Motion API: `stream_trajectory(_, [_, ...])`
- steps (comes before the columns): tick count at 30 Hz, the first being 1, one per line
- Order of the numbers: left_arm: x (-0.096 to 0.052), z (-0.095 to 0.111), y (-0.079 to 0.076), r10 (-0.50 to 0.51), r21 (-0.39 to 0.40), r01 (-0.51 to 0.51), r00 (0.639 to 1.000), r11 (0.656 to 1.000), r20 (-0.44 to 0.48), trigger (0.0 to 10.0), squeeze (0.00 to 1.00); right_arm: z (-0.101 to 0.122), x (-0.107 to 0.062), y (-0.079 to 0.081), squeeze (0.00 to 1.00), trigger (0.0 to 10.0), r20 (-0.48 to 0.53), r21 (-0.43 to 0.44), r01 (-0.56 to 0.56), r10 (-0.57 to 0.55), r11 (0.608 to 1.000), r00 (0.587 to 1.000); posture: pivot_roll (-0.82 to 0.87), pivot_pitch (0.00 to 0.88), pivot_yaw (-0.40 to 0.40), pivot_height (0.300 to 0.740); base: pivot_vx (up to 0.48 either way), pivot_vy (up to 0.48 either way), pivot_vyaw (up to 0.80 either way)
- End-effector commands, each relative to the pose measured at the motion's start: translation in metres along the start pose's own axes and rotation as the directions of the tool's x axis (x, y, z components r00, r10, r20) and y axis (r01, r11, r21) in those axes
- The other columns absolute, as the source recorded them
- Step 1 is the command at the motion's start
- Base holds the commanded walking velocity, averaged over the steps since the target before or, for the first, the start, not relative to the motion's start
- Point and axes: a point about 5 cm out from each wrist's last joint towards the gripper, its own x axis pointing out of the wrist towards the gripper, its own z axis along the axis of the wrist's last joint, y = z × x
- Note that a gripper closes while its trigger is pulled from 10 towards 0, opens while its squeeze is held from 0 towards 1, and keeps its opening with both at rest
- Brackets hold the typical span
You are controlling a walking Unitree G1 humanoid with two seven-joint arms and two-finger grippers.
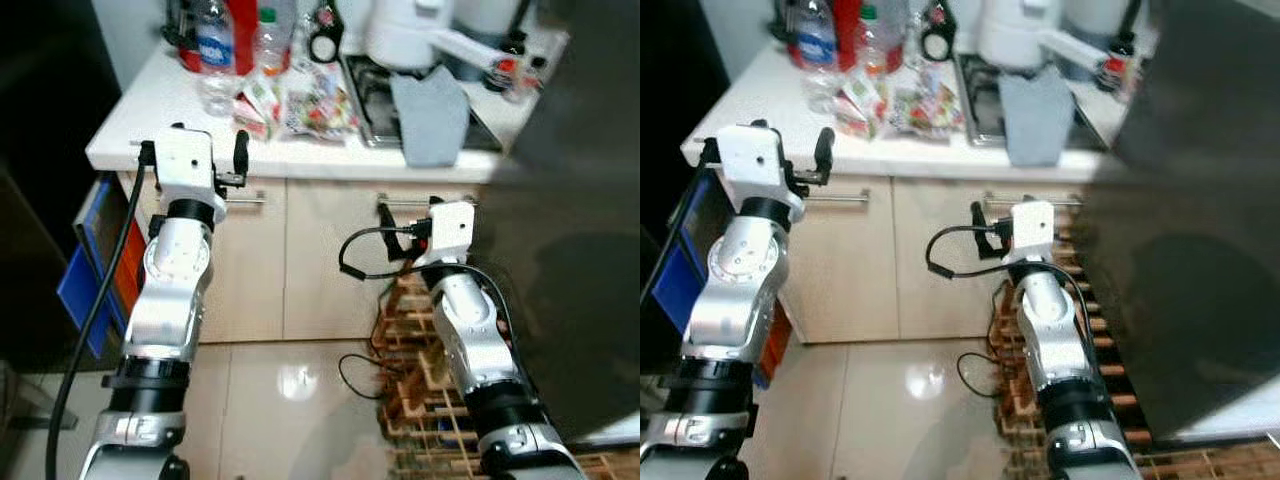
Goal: Restocking fridge
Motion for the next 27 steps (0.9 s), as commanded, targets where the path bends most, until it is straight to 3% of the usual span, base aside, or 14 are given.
stream_trajectory(1, [0.006, 0.007, 0.008, 0.030, 0.008, -0.030, 0.999, 1.000, 0.021, 10.0, 0.00, 0.005, 0.003, 0.007, 0.01, 10.0, 0.021, -0.001, -0.022, 0.022, 1.000, 1.000, 0.03, 0.000, -0.059, 0.740, 0.480, 0.000, 0.00])
stream_trajectory(4, [0.028, 0.039, 0.014, 0.015, 0.040, -0.020, 0.991, 0.999, 0.131, 10.0, 0.00, 0.005, 0.004, 0.006, 0.00, 10.0, 0.023, -0.001, -0.025, 0.025, 1.000, 0.999, 0.03, 0.000, -0.067, 0.740, 0.480, 0.000, 0.00])
stream_trajectory(5, [0.028, 0.039, 0.014, 0.015, 0.040, -0.020, 0.991, 0.999, 0.131, 10.0, 0.00, 0.005, 0.004, 0.006, 0.00, 10.0, 0.023, -0.001, -0.025, 0.025, 1.000, 0.999, 0.03, 0.000, -0.067, 0.740, 0.480, 0.000, 0.00])
stream_trajectory(9, [0.052, 0.071, 0.021, 0.002, 0.031, -0.009, 0.976, 0.999, 0.217, 10.0, 0.00, 0.012, 0.007, 0.008, 0.00, 10.0, 0.060, -0.001, -0.023, 0.023, 1.000, 0.998, 0.03, 0.000, -0.068, 0.740, 0.480, 0.000, 0.00])
stream_trajectory(11, [0.056, 0.076, 0.022, 0.000, 0.034, -0.008, 0.973, 0.999, 0.229, 10.0, 0.00, 0.014, 0.007, 0.008, 0.01, 10.0, 0.071, 0.001, -0.020, 0.020, 1.000, 0.997, 0.03, 0.000, -0.066, 0.740, 0.480, 0.000, 0.00])
stream_trajectory(16, [0.079, 0.092, 0.024, -0.049, 0.039, 0.041, 0.970, 0.998, 0.240, 10.0, 0.00, 0.034, 0.000, 0.012, 0.01, 10.0, 0.168, 0.051, -0.038, 0.029, 0.998, 0.985, 0.02, 0.000, -0.063, 0.740, 0.480, 0.000, 0.00])
stream_trajectory(18, [0.085, 0.097, 0.021, -0.082, -0.040, 0.095, 0.964, 0.995, 0.251, 10.0, 0.00, 0.040, -0.001, 0.016, 0.01, 10.0, 0.172, 0.118, -0.041, 0.021, 0.992, 0.985, 0.01, 0.000, -0.057, 0.740, 0.480, 0.000, 0.00])
stream_trajectory(20, [0.091, 0.099, 0.018, -0.102, -0.080, 0.126, 0.963, 0.989, 0.248, 10.0, 0.00, 0.051, -0.002, 0.024, 0.01, 10.0, 0.211, 0.112, -0.075, 0.050, 0.991, 0.976, -0.01, 0.000, -0.053, 0.740, 0.480, 0.000, 0.00])
stream_trajectory(23, [0.096, 0.106, 0.010, -0.151, -0.039, 0.167, 0.952, 0.985, 0.268, 10.0, 0.00, 0.062, -0.003, 0.031, 0.01, 10.0, 0.259, 0.074, -0.103, 0.081, 0.992, 0.962, -0.01, 0.000, -0.051, 0.740, 0.480, 0.000, 0.00])
stream_trajectory(27, [0.104, 0.112, 0.002, -0.187, -0.049, 0.208, 0.944, 0.977, 0.273, 10.0, 0.00, 0.071, -0.003, 0.031, 0.01, 10.0, 0.278, 0.088, -0.113, 0.084, 0.990, 0.957, -0.01, 0.000, -0.045, 0.740, 0.480, 0.000, 0.00])
